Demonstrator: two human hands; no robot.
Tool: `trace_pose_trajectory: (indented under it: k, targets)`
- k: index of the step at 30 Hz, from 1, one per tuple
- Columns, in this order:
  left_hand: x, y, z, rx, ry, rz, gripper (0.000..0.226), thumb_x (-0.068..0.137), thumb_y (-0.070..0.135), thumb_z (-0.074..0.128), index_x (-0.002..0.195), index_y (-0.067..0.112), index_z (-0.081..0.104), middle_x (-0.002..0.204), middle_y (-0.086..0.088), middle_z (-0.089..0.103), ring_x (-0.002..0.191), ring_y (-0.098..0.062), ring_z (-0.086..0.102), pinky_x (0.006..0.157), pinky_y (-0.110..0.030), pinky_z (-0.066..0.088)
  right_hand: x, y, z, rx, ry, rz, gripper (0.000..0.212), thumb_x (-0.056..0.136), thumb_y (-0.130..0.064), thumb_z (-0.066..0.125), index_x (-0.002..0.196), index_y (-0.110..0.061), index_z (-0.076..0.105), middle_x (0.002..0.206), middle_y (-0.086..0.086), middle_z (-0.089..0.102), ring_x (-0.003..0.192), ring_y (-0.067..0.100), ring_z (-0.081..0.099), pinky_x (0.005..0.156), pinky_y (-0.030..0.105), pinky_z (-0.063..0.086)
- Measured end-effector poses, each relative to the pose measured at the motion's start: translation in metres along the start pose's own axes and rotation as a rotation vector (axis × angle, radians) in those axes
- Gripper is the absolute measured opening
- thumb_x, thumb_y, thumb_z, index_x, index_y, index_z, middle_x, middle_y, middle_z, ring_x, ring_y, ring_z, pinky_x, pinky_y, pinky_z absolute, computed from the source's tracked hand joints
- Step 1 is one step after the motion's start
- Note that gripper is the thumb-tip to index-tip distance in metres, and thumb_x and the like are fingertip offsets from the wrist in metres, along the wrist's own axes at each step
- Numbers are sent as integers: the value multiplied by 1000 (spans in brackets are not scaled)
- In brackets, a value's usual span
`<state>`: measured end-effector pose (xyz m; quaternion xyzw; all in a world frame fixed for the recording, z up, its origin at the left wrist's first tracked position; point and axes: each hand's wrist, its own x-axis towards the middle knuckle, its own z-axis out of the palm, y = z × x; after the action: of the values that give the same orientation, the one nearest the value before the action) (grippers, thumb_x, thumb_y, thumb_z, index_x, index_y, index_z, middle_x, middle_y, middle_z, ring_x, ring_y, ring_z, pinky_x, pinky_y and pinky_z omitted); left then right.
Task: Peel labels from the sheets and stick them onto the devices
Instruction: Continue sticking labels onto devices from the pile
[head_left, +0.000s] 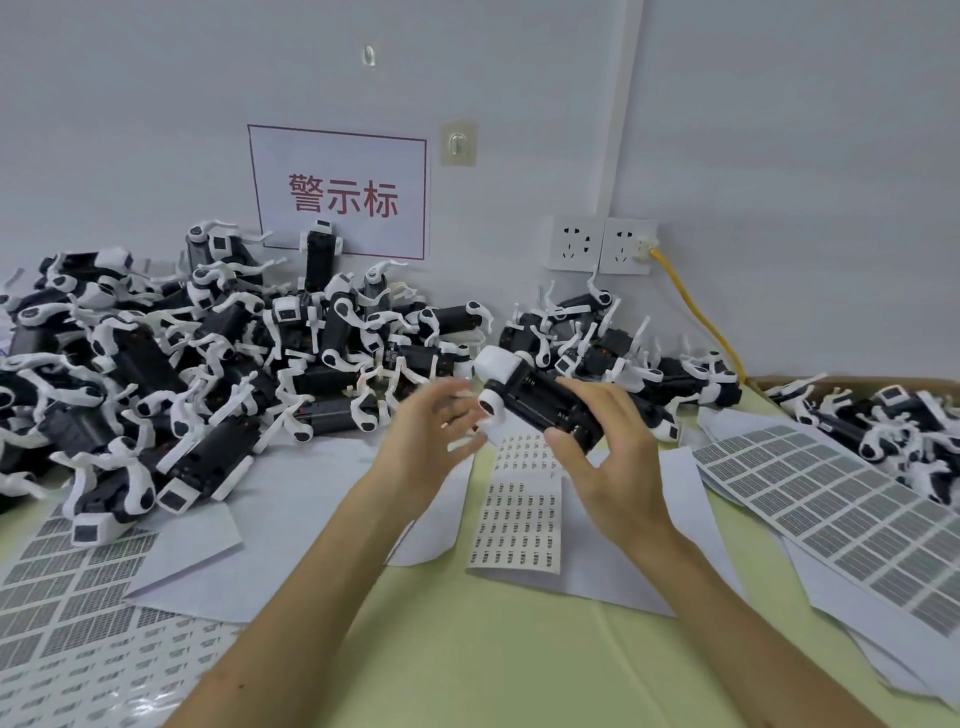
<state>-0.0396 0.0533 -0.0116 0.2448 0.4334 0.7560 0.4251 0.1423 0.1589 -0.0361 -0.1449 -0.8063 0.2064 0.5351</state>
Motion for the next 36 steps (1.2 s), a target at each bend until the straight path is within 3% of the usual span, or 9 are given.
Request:
trace_pose_trajectory:
  k: [2, 6, 13, 18, 21, 26, 30, 33, 36]
  targets:
    - [-2, -10, 6, 177, -7, -75, 16, 104, 20, 56, 95, 11, 66, 78, 0, 64, 80, -17, 67, 85, -37, 60, 0, 2, 1, -9, 17, 1, 40, 93, -38, 60, 130, -25, 66, 119, -21, 56, 113, 5, 58, 94, 14, 45]
    - [-3, -20, 10, 127, 24, -154, 17, 108, 14, 47, 99, 4, 58, 88, -10, 60, 88, -31, 74, 90, -44, 61, 1, 0, 2, -27, 79, -25, 31, 98, -31, 56, 122, -20, 72, 112, -8, 62, 106, 2, 60, 89, 14, 45]
    - [-13, -21, 18, 307, -157, -207, 33, 104, 7, 43, 134, 6, 56, 117, -16, 75, 102, -28, 76, 82, -34, 62, 6, -5, -4, 38, 210, 37, 35, 101, -32, 53, 128, -17, 69, 109, -7, 58, 96, 6, 59, 79, 12, 45]
    - [-15, -23, 22, 450, -387, -87, 45, 94, 46, 64, 132, 22, 66, 124, 10, 74, 122, -13, 66, 102, -37, 51, 5, -4, -1, 102, 95, 79, 37, 105, -34, 45, 134, -23, 66, 111, -7, 61, 97, 10, 60, 75, 20, 48]
    - [-16, -24, 23, 362, -354, -47, 42, 93, 57, 64, 117, 23, 69, 111, 10, 73, 111, -10, 68, 100, -39, 50, 4, -4, 2, 140, -45, 116, 39, 106, -32, 45, 140, -21, 61, 121, -5, 63, 112, 6, 59, 87, 17, 48]
    - [-14, -20, 17, 258, -324, -23, 46, 95, 56, 65, 126, 22, 70, 106, 6, 69, 93, -11, 66, 86, -30, 53, 6, -6, 1, 169, -191, 68, 41, 107, -23, 45, 147, -19, 54, 138, -12, 59, 131, 3, 53, 104, 13, 38]
    - [-14, -17, 14, 206, -322, -37, 47, 95, 51, 69, 130, 20, 69, 114, 1, 73, 106, -22, 62, 89, -33, 45, 3, -9, 2, 230, -325, 95, 44, 109, -22, 40, 153, -20, 45, 153, -14, 49, 145, 0, 38, 117, 17, 30]
    - [-15, -16, 15, 193, -263, -50, 50, 96, 51, 69, 132, 16, 69, 120, -3, 73, 103, -20, 65, 75, -29, 43, 4, -8, 4, 217, -279, 130, 44, 107, -21, 41, 149, -21, 50, 148, -14, 52, 139, 0, 45, 111, 14, 35]
    - [-14, -15, 12, 136, -211, -86, 35, 87, 52, 77, 106, 23, 74, 99, 3, 69, 78, -9, 64, 59, -22, 37, 6, -2, 3, 46, -129, 215, 32, 103, -14, 52, 130, -29, 60, 121, -9, 59, 108, -6, 58, 84, 7, 46]
